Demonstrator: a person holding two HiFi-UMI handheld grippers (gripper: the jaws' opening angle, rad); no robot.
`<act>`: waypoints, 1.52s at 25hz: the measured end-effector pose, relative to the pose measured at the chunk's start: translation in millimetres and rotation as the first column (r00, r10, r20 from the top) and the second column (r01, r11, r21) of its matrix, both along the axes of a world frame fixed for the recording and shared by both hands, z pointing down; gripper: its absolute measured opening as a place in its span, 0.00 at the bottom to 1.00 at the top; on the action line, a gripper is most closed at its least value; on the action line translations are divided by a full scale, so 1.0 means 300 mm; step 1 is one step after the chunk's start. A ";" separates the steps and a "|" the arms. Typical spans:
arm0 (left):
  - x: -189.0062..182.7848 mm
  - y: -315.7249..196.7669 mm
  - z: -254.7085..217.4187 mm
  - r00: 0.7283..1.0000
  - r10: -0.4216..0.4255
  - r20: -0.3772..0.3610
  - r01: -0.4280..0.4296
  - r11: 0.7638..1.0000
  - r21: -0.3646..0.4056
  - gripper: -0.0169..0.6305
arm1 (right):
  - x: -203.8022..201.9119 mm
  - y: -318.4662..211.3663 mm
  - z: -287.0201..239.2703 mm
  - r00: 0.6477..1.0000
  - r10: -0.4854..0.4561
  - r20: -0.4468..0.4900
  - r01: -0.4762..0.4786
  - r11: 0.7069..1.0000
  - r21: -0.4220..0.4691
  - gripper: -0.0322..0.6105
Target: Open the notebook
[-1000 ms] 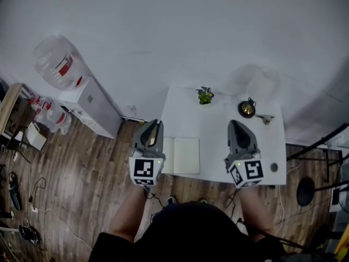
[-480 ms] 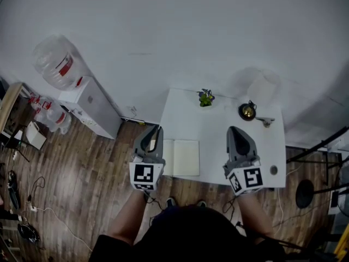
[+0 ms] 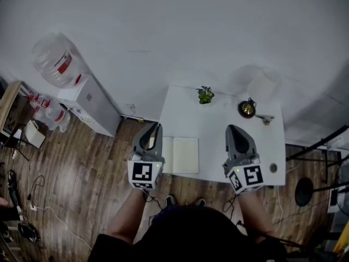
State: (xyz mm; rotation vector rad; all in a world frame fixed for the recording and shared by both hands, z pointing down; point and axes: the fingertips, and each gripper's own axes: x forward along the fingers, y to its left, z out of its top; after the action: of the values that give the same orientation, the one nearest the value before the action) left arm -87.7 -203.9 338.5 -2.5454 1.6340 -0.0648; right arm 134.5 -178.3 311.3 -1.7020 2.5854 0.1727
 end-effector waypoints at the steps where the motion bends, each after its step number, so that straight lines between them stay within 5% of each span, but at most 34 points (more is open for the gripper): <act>1: 0.002 -0.001 -0.002 1.000 0.001 -0.002 -0.001 1.000 0.006 0.08 | -0.002 -0.002 0.001 1.000 -0.003 -0.001 0.003 1.000 -0.001 0.06; 38: -0.003 0.001 -0.002 1.000 0.012 -0.008 -0.012 1.000 -0.013 0.07 | 0.001 -0.017 0.014 1.000 0.001 0.029 -0.001 1.000 -0.014 0.06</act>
State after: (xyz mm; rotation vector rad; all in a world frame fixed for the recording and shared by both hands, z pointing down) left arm -88.7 -203.6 338.0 -2.5683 1.6260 -0.0641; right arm 134.7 -183.5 315.4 -1.6975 2.5714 0.1289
